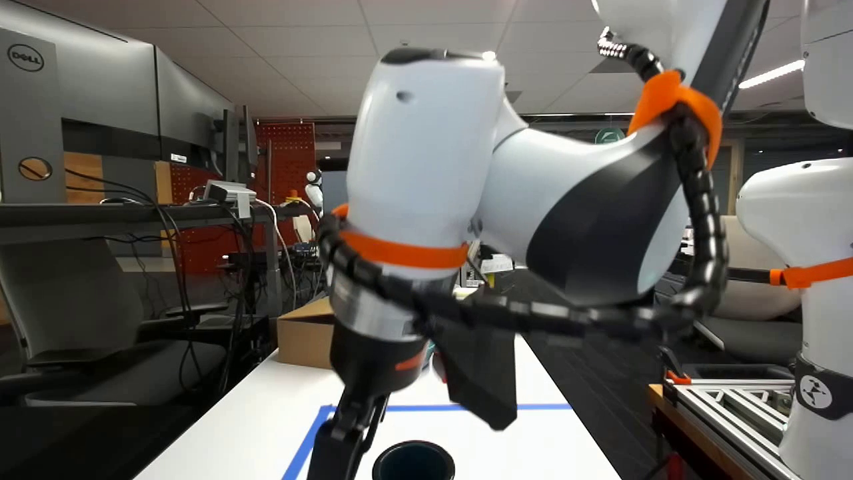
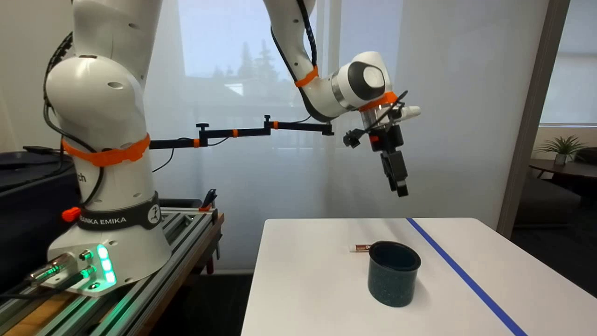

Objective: Remove the marker from the cup and put it on the table

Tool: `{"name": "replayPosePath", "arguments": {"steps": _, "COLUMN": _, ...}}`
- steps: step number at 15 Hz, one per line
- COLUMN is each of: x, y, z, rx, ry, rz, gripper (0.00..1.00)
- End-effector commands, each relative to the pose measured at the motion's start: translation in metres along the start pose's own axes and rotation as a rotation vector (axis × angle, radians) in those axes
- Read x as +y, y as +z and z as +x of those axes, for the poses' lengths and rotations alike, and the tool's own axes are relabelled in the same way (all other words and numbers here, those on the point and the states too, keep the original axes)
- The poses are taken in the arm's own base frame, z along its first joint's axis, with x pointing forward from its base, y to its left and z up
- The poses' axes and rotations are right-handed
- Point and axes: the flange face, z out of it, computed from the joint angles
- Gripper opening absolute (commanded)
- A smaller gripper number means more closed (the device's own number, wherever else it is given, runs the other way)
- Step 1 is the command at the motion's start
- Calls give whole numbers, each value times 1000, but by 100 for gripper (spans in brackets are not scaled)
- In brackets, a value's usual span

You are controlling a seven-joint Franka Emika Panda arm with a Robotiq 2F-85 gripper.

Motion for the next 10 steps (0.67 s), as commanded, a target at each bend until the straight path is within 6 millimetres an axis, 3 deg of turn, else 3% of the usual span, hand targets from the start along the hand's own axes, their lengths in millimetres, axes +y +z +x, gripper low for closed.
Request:
{"name": "replayPosePath", "arguments": {"steps": 1, "x": 40, "y": -58, "z": -35, "rx": -71, "ry": 52, "rz": -33, "gripper": 100}}
{"name": "replayPosePath", "arguments": {"steps": 5, "x": 72, "y": -109, "z": -65, "rx": -145, "ry": -26, "rz": 62, "gripper": 100}}
{"name": "replayPosePath", "arguments": {"steps": 6, "x": 50, "y": -81, "z": -41, "rx": -124, "ry": 19, "rz": -1, "gripper": 100}}
{"name": "replayPosePath", "arguments": {"steps": 8, "x": 55, "y": -94, "z": -44, "rx": -115, "ry": 12, "rz": 11, "gripper": 100}}
{"name": "replayPosePath", "arguments": {"steps": 10, "x": 54, "y": -86, "z": -45, "rx": -127, "ry": 11, "rz": 1, "gripper": 100}}
